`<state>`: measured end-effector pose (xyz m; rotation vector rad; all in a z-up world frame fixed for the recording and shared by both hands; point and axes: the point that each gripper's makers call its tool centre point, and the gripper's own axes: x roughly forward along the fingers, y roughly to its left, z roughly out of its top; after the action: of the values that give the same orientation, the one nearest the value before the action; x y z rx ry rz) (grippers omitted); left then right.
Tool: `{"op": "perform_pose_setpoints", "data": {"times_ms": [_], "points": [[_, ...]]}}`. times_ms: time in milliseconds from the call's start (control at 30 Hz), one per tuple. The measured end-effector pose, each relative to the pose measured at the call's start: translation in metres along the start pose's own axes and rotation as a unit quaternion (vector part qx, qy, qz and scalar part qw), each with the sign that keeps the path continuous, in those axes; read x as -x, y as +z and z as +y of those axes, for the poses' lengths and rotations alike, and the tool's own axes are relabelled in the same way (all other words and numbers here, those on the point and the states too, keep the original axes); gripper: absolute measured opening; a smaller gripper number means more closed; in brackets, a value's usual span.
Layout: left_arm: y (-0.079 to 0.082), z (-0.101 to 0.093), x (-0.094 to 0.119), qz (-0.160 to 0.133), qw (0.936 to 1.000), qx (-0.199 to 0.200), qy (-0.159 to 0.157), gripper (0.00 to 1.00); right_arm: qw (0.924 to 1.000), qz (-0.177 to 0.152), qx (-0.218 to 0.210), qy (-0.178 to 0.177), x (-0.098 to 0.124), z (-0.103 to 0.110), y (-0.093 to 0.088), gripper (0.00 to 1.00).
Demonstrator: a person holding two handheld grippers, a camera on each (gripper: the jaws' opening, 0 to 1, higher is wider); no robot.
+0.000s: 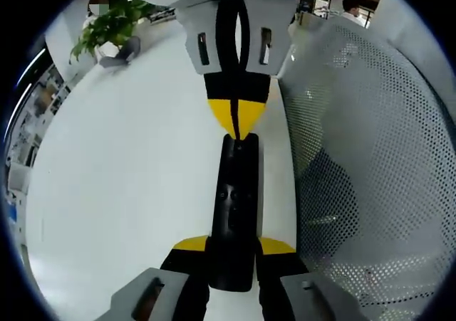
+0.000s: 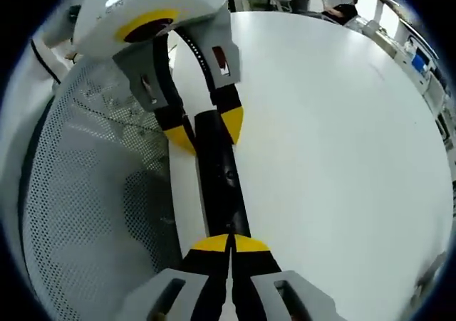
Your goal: Press the specified remote control buttons in sequence, fully releasing each button before pressing the next.
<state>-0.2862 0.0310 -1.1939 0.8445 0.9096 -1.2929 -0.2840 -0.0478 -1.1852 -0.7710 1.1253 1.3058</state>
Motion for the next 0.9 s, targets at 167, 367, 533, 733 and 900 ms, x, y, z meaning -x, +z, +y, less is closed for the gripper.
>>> {"op": "perform_pose_setpoints", "data": {"times_ms": [167, 367, 533, 733, 900], "points": [[0.0, 0.0, 0.0, -0.003, 1.0, 0.001, 0.0, 0.24, 0.998, -0.052, -0.036, -0.002, 0.002, 0.001, 0.0, 0.0], [0.0, 0.0, 0.0, 0.001, 1.0, 0.002, 0.0, 0.24, 0.9948, -0.099, -0.008, -0.021, 0.005, 0.007, -0.003, 0.0], [0.0, 0.0, 0.0, -0.001, 1.0, 0.003, 0.0, 0.24, 0.9921, -0.119, 0.008, -0.039, 0.007, 0.006, 0.01, 0.0], [0.0, 0.0, 0.0, 0.0, 1.0, 0.002, -0.001, 0.24, 0.9928, -0.108, 0.033, -0.04, 0.002, 0.005, 0.016, 0.0], [0.0, 0.001, 0.0, 0.0, 1.0, 0.002, 0.0, 0.24, 0.9928, -0.09, 0.065, -0.045, 0.0, 0.008, 0.012, 0.0]]}}
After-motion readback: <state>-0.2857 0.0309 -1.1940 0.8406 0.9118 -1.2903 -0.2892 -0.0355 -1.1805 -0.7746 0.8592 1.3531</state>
